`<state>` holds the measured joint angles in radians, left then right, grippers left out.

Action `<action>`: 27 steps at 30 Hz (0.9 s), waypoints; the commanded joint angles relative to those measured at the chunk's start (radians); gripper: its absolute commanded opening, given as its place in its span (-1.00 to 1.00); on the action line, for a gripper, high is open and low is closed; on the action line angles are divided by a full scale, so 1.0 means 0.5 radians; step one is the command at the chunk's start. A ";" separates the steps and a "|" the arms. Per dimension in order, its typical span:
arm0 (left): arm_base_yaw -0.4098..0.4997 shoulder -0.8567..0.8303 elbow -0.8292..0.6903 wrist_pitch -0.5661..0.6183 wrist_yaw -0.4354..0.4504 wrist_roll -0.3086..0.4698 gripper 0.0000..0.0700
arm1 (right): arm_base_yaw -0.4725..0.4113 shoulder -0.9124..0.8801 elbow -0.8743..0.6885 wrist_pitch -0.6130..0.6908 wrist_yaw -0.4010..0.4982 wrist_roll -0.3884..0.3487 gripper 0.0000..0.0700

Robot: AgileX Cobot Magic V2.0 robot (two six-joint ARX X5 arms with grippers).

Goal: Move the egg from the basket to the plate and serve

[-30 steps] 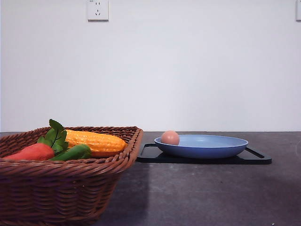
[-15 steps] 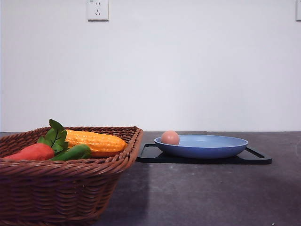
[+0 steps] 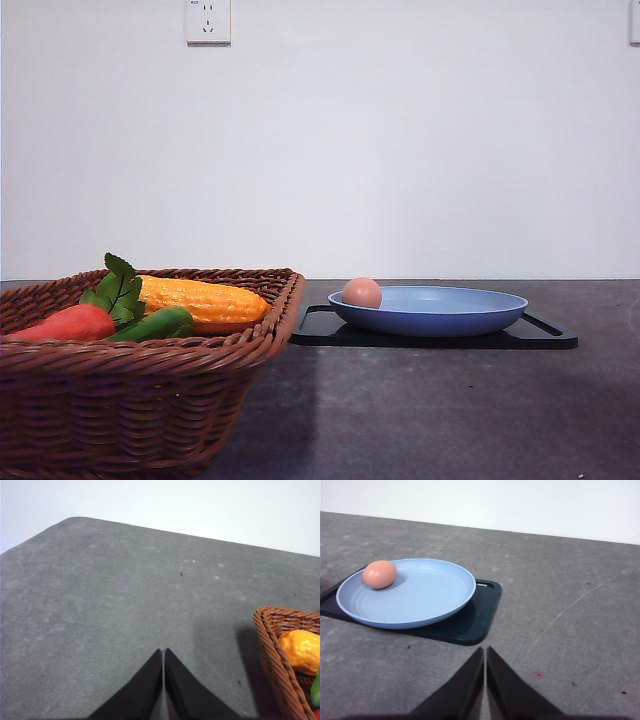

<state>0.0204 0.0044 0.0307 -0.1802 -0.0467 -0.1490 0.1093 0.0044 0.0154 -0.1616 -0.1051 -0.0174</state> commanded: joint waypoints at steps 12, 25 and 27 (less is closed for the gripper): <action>0.002 -0.003 -0.055 -0.010 0.003 -0.004 -1.00 | -0.003 -0.002 -0.014 0.008 0.001 0.034 -1.00; 0.002 -0.003 -0.055 -0.010 0.002 -0.004 -1.00 | -0.003 -0.002 -0.014 0.008 0.001 0.034 -1.00; 0.002 -0.003 -0.055 -0.010 0.003 -0.004 -1.00 | -0.003 -0.002 -0.014 0.008 0.001 0.034 -1.00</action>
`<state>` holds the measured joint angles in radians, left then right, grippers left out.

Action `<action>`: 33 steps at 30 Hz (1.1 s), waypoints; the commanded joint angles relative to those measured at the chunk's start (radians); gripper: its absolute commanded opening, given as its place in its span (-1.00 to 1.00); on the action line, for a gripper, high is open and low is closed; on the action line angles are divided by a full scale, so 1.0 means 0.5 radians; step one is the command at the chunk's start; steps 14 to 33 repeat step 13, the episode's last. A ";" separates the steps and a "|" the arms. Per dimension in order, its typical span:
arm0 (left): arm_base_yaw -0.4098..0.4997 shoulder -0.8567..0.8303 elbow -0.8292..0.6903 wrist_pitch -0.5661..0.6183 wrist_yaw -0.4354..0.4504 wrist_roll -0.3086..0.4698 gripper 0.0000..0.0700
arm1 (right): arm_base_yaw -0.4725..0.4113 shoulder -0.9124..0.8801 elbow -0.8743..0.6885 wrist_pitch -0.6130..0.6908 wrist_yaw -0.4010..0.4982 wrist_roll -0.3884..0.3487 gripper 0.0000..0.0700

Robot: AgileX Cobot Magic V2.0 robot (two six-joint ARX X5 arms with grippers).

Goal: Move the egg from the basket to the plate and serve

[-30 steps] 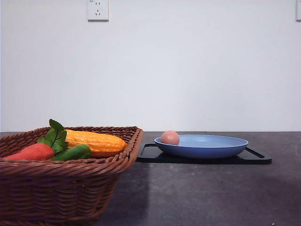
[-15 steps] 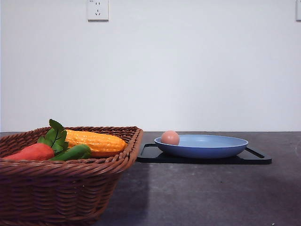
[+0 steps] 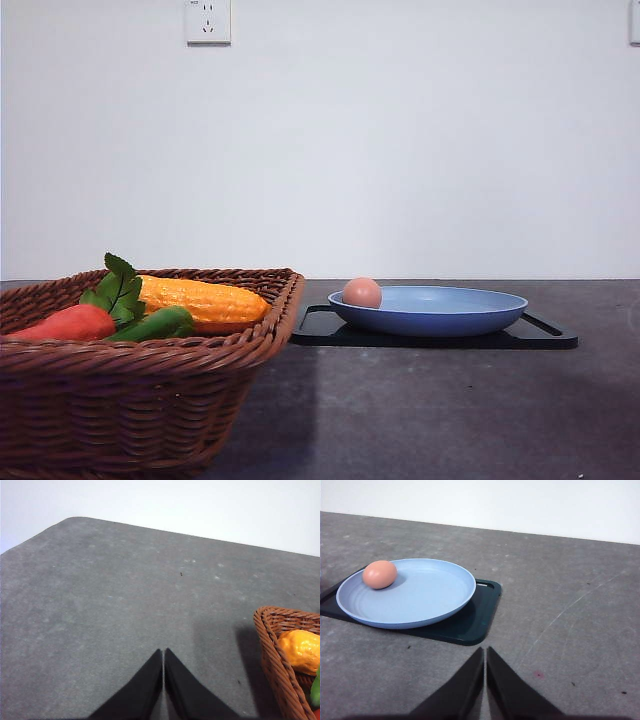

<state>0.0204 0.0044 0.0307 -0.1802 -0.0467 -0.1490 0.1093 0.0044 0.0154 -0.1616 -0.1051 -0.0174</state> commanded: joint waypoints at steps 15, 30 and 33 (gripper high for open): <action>0.002 -0.003 -0.055 -0.010 0.003 -0.004 -1.00 | -0.003 -0.002 -0.014 0.008 0.001 0.034 -1.00; 0.002 -0.003 -0.055 -0.010 0.003 -0.004 -1.00 | -0.003 -0.002 -0.014 0.008 0.001 0.034 -1.00; 0.002 -0.003 -0.055 -0.010 0.003 -0.004 -1.00 | -0.003 -0.002 -0.014 0.008 0.001 0.034 -1.00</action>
